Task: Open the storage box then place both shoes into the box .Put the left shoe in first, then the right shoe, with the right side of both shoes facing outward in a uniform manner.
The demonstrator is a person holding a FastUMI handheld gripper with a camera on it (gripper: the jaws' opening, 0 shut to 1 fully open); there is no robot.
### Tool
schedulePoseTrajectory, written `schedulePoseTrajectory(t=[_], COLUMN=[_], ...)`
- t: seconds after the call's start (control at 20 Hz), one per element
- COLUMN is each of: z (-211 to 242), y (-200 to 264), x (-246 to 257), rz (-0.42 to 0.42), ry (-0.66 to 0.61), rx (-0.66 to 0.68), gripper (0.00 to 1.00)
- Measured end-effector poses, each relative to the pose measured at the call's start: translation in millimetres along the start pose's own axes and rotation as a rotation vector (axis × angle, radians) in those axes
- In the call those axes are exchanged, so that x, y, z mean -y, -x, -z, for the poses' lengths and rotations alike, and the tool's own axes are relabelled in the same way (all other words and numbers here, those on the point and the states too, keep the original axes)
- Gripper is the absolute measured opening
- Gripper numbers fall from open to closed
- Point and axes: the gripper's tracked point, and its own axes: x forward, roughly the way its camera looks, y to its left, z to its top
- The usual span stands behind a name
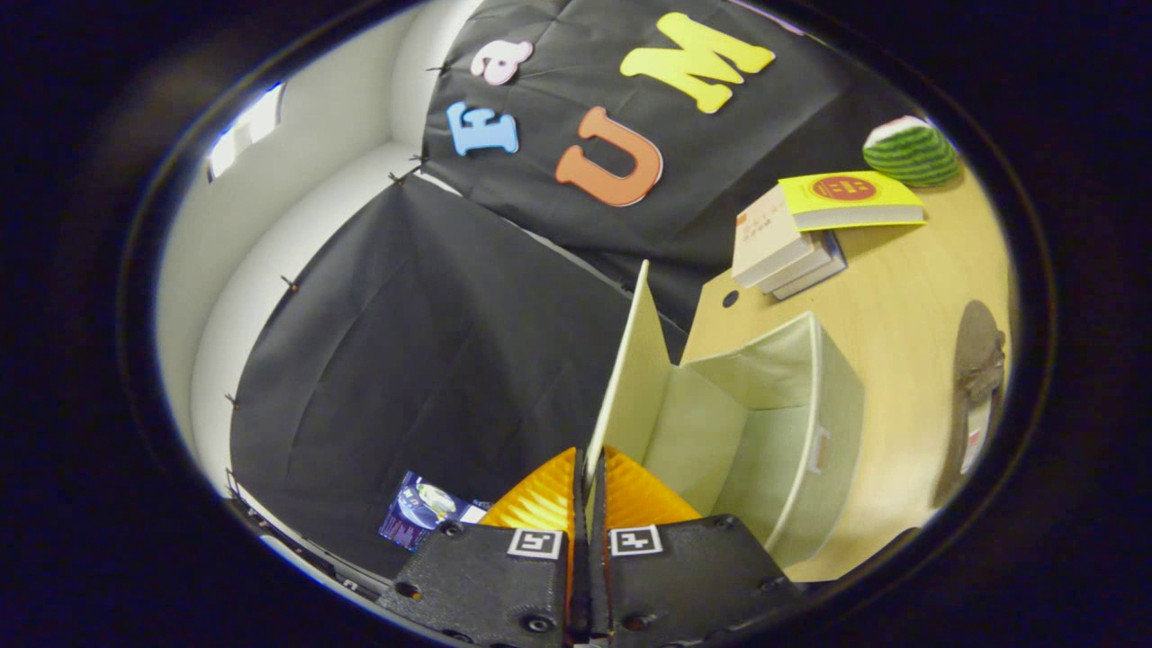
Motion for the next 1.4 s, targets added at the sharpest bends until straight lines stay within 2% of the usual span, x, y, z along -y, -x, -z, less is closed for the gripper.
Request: schedulePoseTrajectory(t=[0.2,0.3,0.35,0.5,0.7,0.85,1.05,1.3,1.4], z=[10.4,13.7,15.3,21.8,11.1,5.6,-16.4,-51.7,-63.2], y=[-37.8,-56.4,-65.2,-84.6,-84.0,-77.3,-53.5,-0.8,21.8], x=[-42.0,-50.4,-55.2,-70.2,-77.7,-78.9,-65.9,-48.8,-38.8], rz=[-0.011,0.010,0.016,0.019,0.068,0.094,0.198,0.344,0.407], ry=[0.127,0.230,0.276,0.358,0.471,0.509,0.589,0.660,0.683], rx=[-0.040,-0.034,-0.035,-0.037,0.027,0.065,0.144,0.267,0.300], gripper=[0.06,0.10,0.17,0.24,0.77,0.94,0.94,0.94,0.99])
